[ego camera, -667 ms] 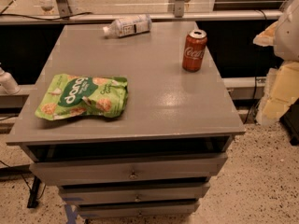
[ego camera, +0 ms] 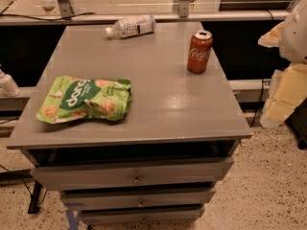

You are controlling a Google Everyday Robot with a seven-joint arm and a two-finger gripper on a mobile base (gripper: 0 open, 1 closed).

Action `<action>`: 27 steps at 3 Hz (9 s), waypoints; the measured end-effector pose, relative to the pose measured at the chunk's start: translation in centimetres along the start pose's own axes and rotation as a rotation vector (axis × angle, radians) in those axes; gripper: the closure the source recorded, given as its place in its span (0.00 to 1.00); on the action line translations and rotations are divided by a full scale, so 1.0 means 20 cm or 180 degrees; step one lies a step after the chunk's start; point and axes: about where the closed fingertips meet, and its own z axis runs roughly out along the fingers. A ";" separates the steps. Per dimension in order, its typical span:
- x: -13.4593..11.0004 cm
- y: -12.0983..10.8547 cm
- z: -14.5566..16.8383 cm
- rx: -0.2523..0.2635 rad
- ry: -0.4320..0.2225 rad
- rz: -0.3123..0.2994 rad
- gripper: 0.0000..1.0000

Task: Move green rice chip bag near blue plastic bottle

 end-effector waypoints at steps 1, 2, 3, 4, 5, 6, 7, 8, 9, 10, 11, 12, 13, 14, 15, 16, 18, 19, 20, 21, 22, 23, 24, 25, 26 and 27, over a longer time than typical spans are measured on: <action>-0.15 0.06 0.07 -0.0088 -0.0278 -0.0016 0.00; -0.43 0.17 0.24 -0.0345 -0.0804 0.0050 0.00; -0.55 0.21 0.24 -0.0412 -0.1044 0.0079 0.00; -0.54 0.21 0.24 -0.0412 -0.1036 0.0078 0.00; -0.61 0.16 0.32 -0.0422 -0.1267 0.0200 0.00; -0.81 0.11 0.50 -0.0500 -0.1633 0.0346 0.00; -1.04 0.05 0.68 -0.0575 -0.1973 0.0521 0.00; -1.21 0.03 0.84 -0.0686 -0.2305 0.0714 0.00; -1.40 0.04 0.93 -0.0831 -0.2626 0.0867 0.00; -1.51 0.05 0.98 -0.0889 -0.2804 0.0863 0.17; -1.50 0.04 1.00 -0.0805 -0.2848 0.0912 0.40; -1.42 0.02 0.99 -0.0655 -0.2835 0.0985 0.63; -1.37 -0.05 0.93 -0.0431 -0.2830 0.1038 0.87; -1.36 -0.19 0.82 -0.0144 -0.2862 0.1102 1.00; -1.36 -0.38 0.64 0.0138 -0.2887 0.1276 1.00; -1.34 -0.41 0.64 0.0096 -0.2873 0.1459 1.00; -1.36 -0.59 0.68 0.0427 -0.2780 0.1473 1.00; -1.42 -0.80 0.74 0.0618 -0.2701 0.1511 1.00; -1.50 -0.98 0.87 0.0687 -0.2535 0.1495 1.00; -1.52 -1.06 1.03 0.0686 -0.2347 0.1495 1.00; -1.52 -1.13 1.14 0.0692 -0.2215 0.1508 1.00; -1.50 -1.18 1.19 0.0706 -0.2129 0.1544 0.82; -1.47 -1.19 1.22 0.0721 -0.2074 0.1575 0.59; -1.45 -1.20 1.22 0.0748 -0.2063 0.1584 0.36; -1.45 -1.20 1.19 0.0776 -0.2092 0.1569 0.12; -1.46 -1.20 1.16 0.0802 -0.2125 0.1550 0.00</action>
Offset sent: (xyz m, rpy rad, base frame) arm 0.0040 0.1887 -0.0614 0.5366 0.0997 0.1310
